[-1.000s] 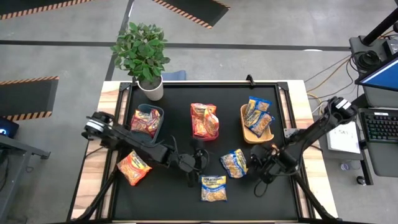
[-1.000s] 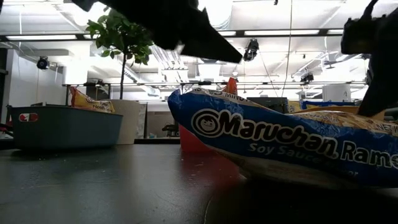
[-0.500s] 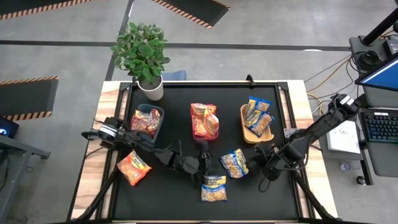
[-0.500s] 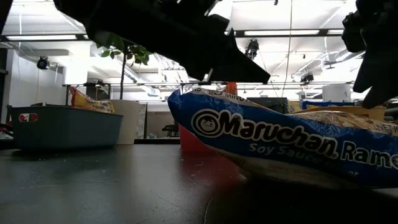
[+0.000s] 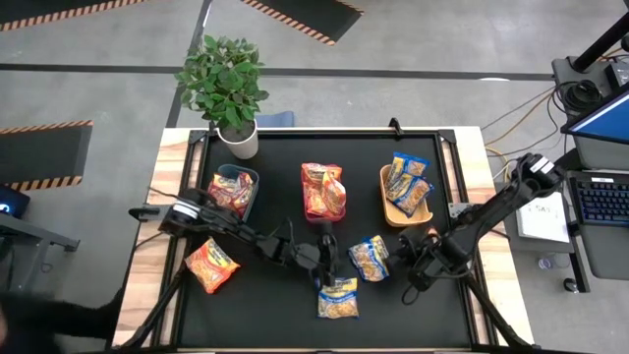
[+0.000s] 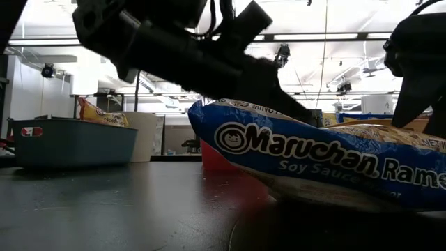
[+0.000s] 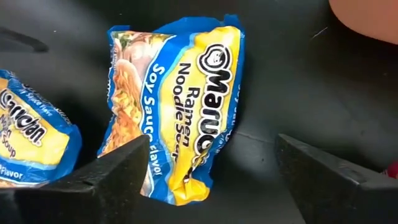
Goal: Sort Maruchan noodles
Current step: Put the blue noodle pack into the yellow bin
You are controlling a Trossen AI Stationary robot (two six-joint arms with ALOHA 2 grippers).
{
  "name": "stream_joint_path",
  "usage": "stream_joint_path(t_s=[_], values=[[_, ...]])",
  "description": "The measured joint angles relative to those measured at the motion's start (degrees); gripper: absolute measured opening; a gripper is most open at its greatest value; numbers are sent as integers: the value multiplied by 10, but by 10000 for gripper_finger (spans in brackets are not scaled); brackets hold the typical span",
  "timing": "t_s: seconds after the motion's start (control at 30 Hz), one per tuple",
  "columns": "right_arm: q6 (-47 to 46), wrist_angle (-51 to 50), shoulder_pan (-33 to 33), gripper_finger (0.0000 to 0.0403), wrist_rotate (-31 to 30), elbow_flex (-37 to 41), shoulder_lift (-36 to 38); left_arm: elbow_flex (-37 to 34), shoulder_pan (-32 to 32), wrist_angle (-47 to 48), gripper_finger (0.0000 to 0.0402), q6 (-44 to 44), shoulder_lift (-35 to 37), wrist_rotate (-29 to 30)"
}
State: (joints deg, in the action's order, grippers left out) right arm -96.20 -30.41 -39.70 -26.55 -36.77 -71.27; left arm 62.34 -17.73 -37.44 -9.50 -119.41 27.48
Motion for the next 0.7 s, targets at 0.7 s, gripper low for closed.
stream_joint_path(t_s=[0.7], values=[[62, 95, 31, 331, -20, 6, -63, 23, 22, 13, 157, 18, -44, -27]])
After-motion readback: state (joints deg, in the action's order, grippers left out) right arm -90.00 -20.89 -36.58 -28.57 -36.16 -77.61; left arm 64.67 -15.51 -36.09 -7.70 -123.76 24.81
